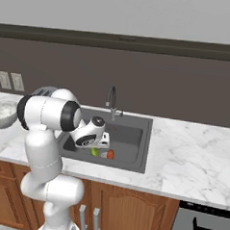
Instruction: Remove the sweet potato and mango from the sink. Then move the bowl and cup from the counter to the sink for washing.
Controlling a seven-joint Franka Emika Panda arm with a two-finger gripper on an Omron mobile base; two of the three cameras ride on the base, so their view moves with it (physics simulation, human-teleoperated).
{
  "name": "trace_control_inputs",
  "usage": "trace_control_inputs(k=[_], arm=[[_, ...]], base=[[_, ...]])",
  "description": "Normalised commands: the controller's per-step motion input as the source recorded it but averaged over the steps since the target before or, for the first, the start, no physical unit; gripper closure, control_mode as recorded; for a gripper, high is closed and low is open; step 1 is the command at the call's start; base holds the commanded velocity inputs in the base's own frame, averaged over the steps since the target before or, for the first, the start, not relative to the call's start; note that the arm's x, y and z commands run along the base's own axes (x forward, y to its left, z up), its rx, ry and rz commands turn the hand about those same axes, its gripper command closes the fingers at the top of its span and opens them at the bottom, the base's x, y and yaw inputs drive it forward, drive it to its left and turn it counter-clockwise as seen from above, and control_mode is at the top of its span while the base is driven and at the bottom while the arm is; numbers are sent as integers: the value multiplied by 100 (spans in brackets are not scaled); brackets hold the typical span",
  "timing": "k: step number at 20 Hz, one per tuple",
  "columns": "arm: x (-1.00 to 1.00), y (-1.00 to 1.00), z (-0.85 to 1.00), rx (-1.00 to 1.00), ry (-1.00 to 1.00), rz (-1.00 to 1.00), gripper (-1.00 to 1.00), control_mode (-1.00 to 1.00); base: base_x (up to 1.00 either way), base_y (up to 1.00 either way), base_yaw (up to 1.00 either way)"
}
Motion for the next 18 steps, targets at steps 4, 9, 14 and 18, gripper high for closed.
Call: trace_control_inputs(k=[4,9,14,18], arm=[[11,0,-13,0,0,2,-100,-100],[11,2,-13,-1,0,1,-100,-100],[10,3,-14,-1,0,1,-100,-100],[10,5,-13,-1,0,1,-100,-100]], base=[[0,0,0],[0,0,0],[0,0,0],[0,0,0]])
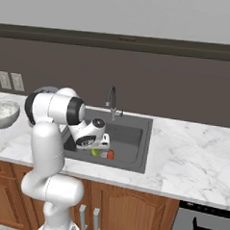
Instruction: Remove the sweet potato and mango from the sink. Then move the bowl and cup from the counter to the sink for washing.
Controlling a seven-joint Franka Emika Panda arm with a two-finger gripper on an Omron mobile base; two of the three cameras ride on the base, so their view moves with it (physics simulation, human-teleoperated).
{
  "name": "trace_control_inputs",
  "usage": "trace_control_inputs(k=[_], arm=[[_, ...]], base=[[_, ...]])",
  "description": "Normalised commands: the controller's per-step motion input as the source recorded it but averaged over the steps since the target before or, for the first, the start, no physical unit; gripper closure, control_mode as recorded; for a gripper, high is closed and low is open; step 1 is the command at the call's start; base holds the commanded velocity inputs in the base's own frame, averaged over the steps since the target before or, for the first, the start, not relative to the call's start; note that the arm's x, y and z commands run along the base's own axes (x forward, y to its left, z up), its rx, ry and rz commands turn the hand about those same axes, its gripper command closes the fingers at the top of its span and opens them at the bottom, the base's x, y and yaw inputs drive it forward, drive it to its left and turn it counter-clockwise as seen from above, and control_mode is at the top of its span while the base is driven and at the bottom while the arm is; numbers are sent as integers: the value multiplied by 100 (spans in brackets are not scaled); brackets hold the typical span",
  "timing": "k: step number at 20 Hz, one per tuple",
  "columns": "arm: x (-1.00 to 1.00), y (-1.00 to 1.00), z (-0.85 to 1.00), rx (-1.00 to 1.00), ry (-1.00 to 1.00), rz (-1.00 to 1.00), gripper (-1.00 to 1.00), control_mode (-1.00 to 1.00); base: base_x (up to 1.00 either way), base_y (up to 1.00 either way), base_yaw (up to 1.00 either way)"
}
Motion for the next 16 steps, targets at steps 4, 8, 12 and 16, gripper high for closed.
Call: trace_control_inputs(k=[4,8,12,16], arm=[[10,2,-13,0,0,1,-100,-100],[11,2,-14,0,0,0,-100,-100],[8,0,-14,0,0,1,-100,-100],[9,0,-13,0,0,1,-100,-100]], base=[[0,0,0],[0,0,0],[0,0,0],[0,0,0]])
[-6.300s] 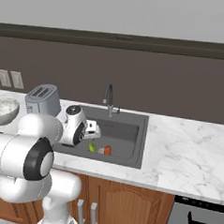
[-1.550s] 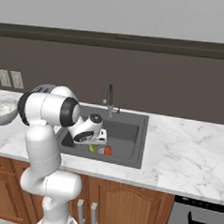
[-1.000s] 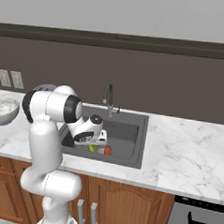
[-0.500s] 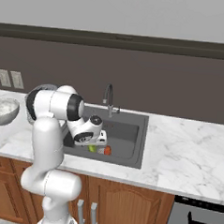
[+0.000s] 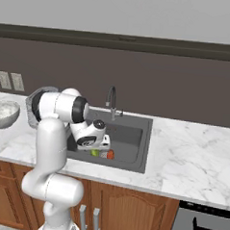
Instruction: Remove the sweet potato and mango from the sink. Then move the bowl and cup from the counter to the sink for washing.
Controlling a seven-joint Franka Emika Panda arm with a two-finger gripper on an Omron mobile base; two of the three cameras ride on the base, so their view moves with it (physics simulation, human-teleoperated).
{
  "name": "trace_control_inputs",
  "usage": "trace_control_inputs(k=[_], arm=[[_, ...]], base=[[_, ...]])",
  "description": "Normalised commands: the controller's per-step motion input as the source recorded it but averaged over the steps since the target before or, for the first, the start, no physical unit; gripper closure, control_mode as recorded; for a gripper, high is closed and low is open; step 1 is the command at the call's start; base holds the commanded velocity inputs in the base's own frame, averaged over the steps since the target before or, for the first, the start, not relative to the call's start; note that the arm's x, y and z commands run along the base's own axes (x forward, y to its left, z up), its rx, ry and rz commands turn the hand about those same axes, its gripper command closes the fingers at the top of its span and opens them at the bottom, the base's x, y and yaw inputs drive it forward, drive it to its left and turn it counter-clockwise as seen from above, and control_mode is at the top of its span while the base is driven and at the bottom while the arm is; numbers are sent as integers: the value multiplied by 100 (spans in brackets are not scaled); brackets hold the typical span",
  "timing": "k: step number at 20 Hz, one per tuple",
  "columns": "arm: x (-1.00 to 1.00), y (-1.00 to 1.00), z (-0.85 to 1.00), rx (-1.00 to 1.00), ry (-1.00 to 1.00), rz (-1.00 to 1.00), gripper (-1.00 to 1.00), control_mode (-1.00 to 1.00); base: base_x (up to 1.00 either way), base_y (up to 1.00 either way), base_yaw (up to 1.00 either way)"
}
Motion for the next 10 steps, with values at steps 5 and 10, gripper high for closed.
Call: trace_control_inputs(k=[5,10], arm=[[10,1,-13,0,0,1,-100,-100],[11,2,-13,0,0,0,-100,-100]], base=[[0,0,0],[0,0,0]])
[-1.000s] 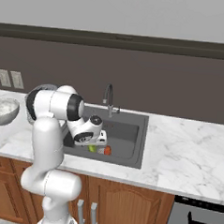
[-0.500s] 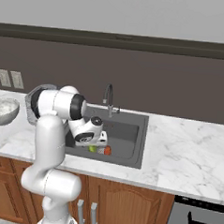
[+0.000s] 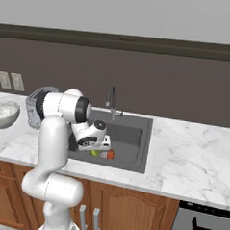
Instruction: Remove the sweet potato and mango from the sink. Then move the bowl and cup from the counter to the sink for washing.
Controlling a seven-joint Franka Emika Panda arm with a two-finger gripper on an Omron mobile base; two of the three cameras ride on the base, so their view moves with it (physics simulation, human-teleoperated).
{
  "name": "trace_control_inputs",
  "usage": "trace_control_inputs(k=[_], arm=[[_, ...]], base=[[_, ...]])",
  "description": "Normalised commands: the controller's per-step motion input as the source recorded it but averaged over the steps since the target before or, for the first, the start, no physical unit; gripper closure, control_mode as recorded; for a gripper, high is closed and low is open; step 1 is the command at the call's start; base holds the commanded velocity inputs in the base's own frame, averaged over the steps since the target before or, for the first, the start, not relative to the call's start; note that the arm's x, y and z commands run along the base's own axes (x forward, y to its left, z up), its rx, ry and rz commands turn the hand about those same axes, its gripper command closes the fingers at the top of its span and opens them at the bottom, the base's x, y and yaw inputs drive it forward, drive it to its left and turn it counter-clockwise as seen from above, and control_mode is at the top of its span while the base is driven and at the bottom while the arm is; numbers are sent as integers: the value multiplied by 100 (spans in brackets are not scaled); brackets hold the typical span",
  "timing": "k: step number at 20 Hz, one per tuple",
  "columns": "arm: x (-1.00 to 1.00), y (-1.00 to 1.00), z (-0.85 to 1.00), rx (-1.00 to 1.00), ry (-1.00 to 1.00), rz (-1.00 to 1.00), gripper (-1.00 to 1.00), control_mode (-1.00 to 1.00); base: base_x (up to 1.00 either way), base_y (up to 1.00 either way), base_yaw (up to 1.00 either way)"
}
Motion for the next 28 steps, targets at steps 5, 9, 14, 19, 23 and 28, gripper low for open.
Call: trace_control_inputs(k=[5,9,14,19,23,28], arm=[[12,3,-13,0,0,0,-100,-100],[12,3,-13,0,0,0,-100,-100],[12,2,-12,0,0,0,-100,-100],[11,1,-11,0,0,0,-100,-100],[11,1,-11,0,0,0,-100,-100],[11,0,-11,0,0,0,-100,-100]], base=[[0,0,0],[0,0,0],[0,0,0],[0,0,0],[0,0,0],[0,0,0]])
